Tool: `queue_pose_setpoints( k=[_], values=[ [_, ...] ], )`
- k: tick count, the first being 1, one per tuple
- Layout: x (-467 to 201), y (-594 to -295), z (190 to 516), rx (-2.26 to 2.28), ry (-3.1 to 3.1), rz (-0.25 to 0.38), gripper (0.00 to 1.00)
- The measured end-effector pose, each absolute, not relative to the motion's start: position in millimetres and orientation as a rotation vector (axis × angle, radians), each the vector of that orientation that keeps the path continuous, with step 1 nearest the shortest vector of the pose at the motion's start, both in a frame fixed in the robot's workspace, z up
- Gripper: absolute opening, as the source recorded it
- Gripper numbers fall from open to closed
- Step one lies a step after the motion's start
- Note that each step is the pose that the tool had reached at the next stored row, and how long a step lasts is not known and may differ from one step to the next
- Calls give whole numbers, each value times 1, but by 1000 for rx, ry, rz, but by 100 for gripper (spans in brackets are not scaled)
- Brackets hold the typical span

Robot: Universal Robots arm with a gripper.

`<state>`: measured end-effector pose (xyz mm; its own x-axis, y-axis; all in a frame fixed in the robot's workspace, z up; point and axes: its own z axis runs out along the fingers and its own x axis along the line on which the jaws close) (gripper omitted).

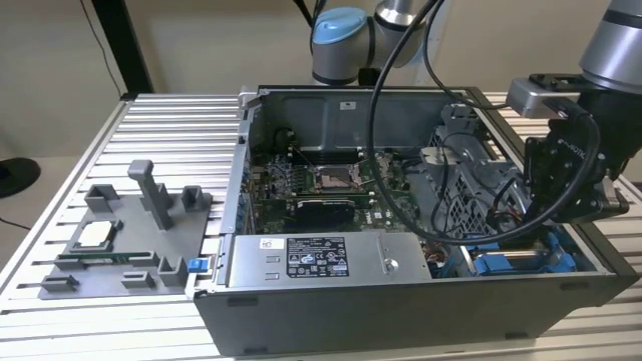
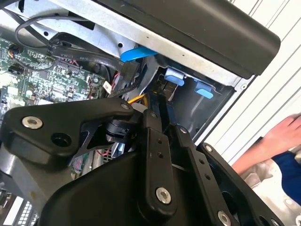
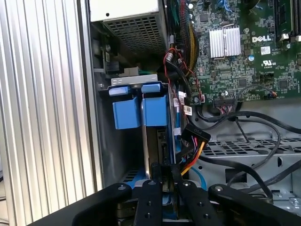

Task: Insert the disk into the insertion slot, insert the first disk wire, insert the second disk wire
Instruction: 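Insert the first disk wire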

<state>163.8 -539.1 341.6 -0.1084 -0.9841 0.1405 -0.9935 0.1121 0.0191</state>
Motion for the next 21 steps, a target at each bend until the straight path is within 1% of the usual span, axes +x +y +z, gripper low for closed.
queue_pose_setpoints(
  k=[21],
  values=[
    [164, -539, 332, 2033, -2237, 120, 0]
  ],
)
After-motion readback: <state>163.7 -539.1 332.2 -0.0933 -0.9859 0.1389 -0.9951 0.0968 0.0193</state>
